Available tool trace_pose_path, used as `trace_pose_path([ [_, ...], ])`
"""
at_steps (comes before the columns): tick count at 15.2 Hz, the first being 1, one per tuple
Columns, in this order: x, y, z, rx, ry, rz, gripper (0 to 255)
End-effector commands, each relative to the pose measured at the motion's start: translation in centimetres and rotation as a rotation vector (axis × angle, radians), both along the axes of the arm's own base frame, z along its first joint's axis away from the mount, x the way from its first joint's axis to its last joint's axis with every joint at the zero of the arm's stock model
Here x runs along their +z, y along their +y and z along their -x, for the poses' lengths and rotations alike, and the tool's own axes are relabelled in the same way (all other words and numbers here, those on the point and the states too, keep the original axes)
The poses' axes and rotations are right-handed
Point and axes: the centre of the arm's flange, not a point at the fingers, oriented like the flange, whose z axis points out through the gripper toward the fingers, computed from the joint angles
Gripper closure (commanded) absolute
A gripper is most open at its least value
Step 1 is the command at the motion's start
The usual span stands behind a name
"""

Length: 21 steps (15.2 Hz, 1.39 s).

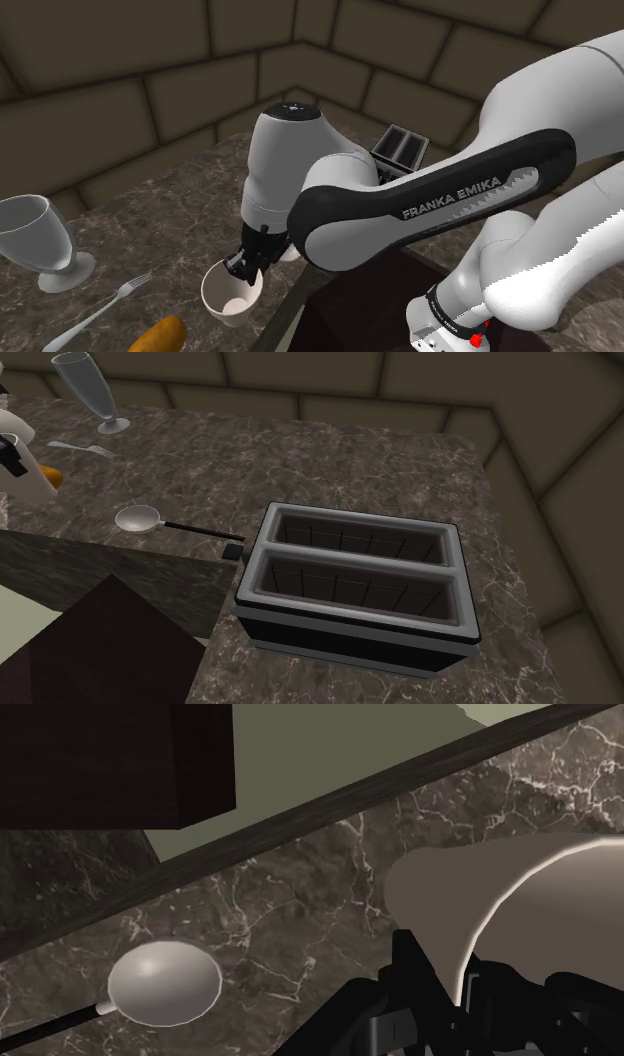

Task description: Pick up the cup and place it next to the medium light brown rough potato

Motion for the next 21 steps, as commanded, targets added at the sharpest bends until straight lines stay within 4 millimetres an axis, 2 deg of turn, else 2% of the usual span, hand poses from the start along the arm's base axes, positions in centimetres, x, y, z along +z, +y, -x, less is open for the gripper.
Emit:
trace_pose_path([
  [1,-1.2,-0.1,0.0,0.000,-0.001,-0.001,255],
  [10,-5.9,-0.1,0.0,0.000,-0.001,-0.001,255],
  [17,-5.9,-0.1,0.0,0.000,-0.001,-0.001,255],
  [18,-5.9,-0.1,0.0,0.000,-0.001,-0.001,0],
  [21,-5.9,-0.2,0.0,0.000,-0.001,-0.001,0],
])
